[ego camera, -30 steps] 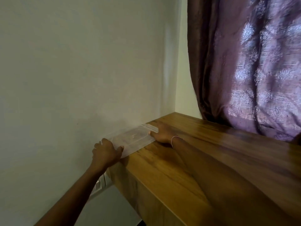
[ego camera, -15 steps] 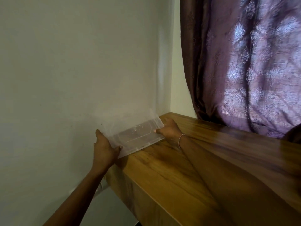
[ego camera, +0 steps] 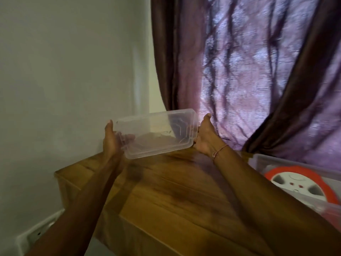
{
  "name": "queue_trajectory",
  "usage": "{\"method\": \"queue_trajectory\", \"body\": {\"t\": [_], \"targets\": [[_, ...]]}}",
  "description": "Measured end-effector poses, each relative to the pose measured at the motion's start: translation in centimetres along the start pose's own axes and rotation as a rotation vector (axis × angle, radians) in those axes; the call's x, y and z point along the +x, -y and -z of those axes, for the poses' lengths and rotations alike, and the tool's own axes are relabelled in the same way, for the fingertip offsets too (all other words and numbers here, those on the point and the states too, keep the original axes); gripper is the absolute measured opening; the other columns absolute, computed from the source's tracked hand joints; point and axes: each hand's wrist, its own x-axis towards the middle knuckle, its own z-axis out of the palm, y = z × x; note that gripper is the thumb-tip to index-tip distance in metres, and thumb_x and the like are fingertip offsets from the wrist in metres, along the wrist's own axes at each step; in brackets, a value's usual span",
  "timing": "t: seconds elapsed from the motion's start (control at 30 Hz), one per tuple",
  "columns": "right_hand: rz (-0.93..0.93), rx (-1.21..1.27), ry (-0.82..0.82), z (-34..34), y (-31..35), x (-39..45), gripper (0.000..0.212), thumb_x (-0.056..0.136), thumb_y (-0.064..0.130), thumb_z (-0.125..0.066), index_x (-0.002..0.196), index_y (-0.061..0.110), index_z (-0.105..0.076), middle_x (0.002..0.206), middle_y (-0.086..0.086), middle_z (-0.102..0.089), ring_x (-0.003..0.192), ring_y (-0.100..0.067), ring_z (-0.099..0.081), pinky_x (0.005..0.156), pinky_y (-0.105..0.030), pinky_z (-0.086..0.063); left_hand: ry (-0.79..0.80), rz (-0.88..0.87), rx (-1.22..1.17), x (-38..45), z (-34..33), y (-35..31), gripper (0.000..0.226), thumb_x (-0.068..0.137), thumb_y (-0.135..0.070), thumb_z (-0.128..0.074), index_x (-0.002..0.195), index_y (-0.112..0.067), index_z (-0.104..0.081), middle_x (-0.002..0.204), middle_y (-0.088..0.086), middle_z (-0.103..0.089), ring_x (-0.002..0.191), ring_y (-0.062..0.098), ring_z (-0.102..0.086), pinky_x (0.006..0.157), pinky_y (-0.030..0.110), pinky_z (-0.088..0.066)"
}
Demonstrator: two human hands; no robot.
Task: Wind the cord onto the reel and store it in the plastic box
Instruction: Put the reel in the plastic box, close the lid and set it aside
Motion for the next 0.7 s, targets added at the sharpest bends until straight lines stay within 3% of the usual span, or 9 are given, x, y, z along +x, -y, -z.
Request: {"method": "queue_trajectory", "body": {"t": [0.07,0.13,0.2,0.27,0.37,0.43,0.5,0.6,0.7], "targets": [[-0.014,0.035,0.007,2.1,1.9,-1.6,0.084,0.091,0.076,-0.021,0.113,0.007,-0.065,0.088,-0.012,-0.072,0.067,-0.023,-0.070,0.062,-0.033,-0.056,0.022,0.096,-0.163,-1.0,-2.1,0.0,0.053,0.092,-0.066,-0.053,0.098,-0.014,-0.062,0.065,0.006,-0.076,0.058,0.020,-0.076,0.048,0.028,-0.058],[0.007,0.046,-0.006,4.0,4.0,-3.7,0.069,0.093,0.067,-0.038,0.096,0.004,-0.066,0.076,-0.008,-0.069,0.055,-0.018,-0.066,0.054,-0.027,-0.053,0.066,0.187,-0.306,-1.7,-4.3,0.1,0.057,0.082,-0.066,-0.064,0.093,-0.010,-0.060,0.061,0.006,-0.073,0.055,0.020,-0.074,0.060,0.033,-0.062],[0.050,0.021,-0.039,5.8,5.7,-5.5,0.050,0.094,0.053,-0.052,0.098,0.005,-0.066,0.081,-0.005,-0.066,0.063,-0.014,-0.062,0.059,-0.023,-0.051,0.149,0.226,-0.367,-2.2,-6.2,0.1,0.059,0.079,-0.065,-0.068,0.072,-0.008,-0.057,0.060,0.007,-0.060,0.054,0.020,-0.070,0.074,0.034,-0.060],[0.109,-0.009,-0.083,8.0,7.1,-7.1,0.026,0.095,0.033,-0.059,0.106,0.010,-0.064,0.089,-0.004,-0.063,0.074,-0.014,-0.058,0.072,-0.025,-0.049,0.250,0.272,-0.369,-3.5,-8.5,0.2,0.061,0.084,-0.063,-0.066,0.054,-0.013,-0.048,0.058,0.009,-0.050,0.063,0.025,-0.072,0.086,0.037,-0.057],[0.094,-0.067,-0.088,10.8,8.3,-9.4,0.009,0.096,0.002,-0.051,0.091,0.002,-0.059,0.083,-0.011,-0.057,0.060,-0.017,-0.062,0.058,-0.026,-0.055,0.380,0.314,-0.276,-5.8,-11.6,0.2,0.063,0.092,-0.054,-0.064,0.044,-0.015,-0.052,0.061,0.010,-0.067,0.081,0.028,-0.079,0.077,0.037,-0.059],[0.098,-0.173,-0.112,12.6,9.1,-11.0,0.017,0.096,-0.007,-0.046,0.106,-0.009,-0.059,0.100,-0.021,-0.062,0.078,-0.025,-0.063,0.078,-0.032,-0.054,0.448,0.347,-0.227,-7.3,-13.8,0.0,0.051,0.095,-0.046,-0.065,0.057,-0.012,-0.063,0.087,0.013,-0.075,0.087,0.026,-0.077,0.077,0.038,-0.059],[0.134,-0.261,-0.164,14.4,10.0,-12.6,0.032,0.092,-0.011,-0.048,0.123,-0.015,-0.054,0.118,-0.027,-0.060,0.092,-0.033,-0.062,0.086,-0.041,-0.052,0.483,0.333,-0.173,-8.8,-16.1,0.1,0.026,0.097,-0.034,-0.066,0.089,-0.009,-0.064,0.101,0.012,-0.062,0.093,0.025,-0.064,0.092,0.039,-0.053],[0.171,-0.325,-0.225,17.3,10.9,-15.2,0.023,0.093,-0.006,-0.051,0.114,-0.005,-0.061,0.092,-0.021,-0.071,0.066,-0.025,-0.069,0.061,-0.035,-0.059,0.590,0.392,-0.033,-11.0,-18.8,0.8,0.025,0.097,-0.021,-0.066,0.110,0.000,-0.062,0.101,0.015,-0.061,0.091,0.027,-0.062,0.105,0.043,-0.048],[0.197,-0.260,-0.282,20.2,11.9,-17.2,0.017,0.096,0.017,-0.059,0.101,0.004,-0.068,0.073,-0.012,-0.073,0.056,-0.021,-0.070,0.045,-0.030,-0.056,0.688,0.431,0.060,-12.5,-21.1,1.9,0.026,0.100,-0.022,-0.061,0.093,0.001,-0.069,0.080,0.014,-0.073,0.074,0.024,-0.069,0.082,0.037,-0.059]]}}
